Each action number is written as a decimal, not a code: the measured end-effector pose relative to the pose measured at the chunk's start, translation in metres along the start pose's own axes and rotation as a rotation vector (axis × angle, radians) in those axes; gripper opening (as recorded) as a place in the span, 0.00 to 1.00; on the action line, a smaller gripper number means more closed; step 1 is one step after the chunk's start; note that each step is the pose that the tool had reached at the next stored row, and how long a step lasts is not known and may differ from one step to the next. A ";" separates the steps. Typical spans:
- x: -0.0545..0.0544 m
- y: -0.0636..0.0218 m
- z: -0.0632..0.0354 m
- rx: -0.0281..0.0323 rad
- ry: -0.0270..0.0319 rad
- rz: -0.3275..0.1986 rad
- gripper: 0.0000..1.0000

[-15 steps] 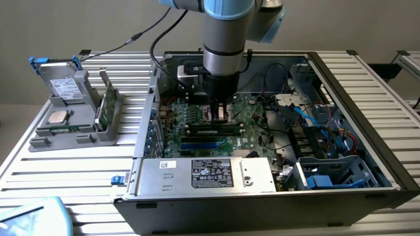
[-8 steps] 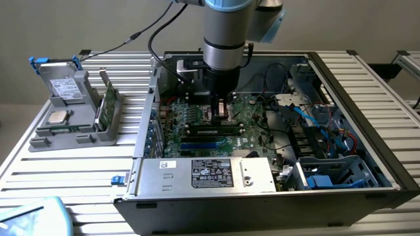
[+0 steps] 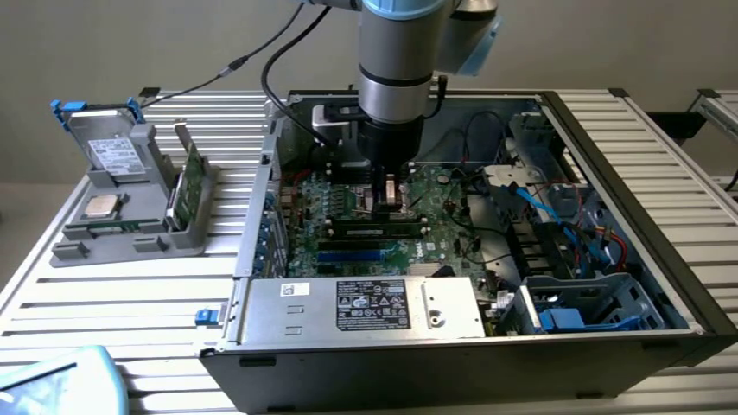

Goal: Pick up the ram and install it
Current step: 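Press down the ram until it locks into place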

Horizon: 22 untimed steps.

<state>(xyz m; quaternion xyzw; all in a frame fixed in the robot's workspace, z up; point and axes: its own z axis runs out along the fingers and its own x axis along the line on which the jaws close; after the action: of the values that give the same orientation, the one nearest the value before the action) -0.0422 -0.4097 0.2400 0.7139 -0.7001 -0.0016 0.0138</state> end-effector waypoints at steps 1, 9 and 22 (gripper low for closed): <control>0.000 0.0000 0.0000 0.0000 0.0000 0.000 0.11; 0.000 0.0000 0.0000 0.0000 0.0000 0.000 0.11; 0.001 0.0000 0.0000 -0.0020 -0.0024 0.123 0.11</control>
<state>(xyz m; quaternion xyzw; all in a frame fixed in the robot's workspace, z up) -0.0423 -0.4106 0.2400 0.6696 -0.7426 -0.0023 0.0137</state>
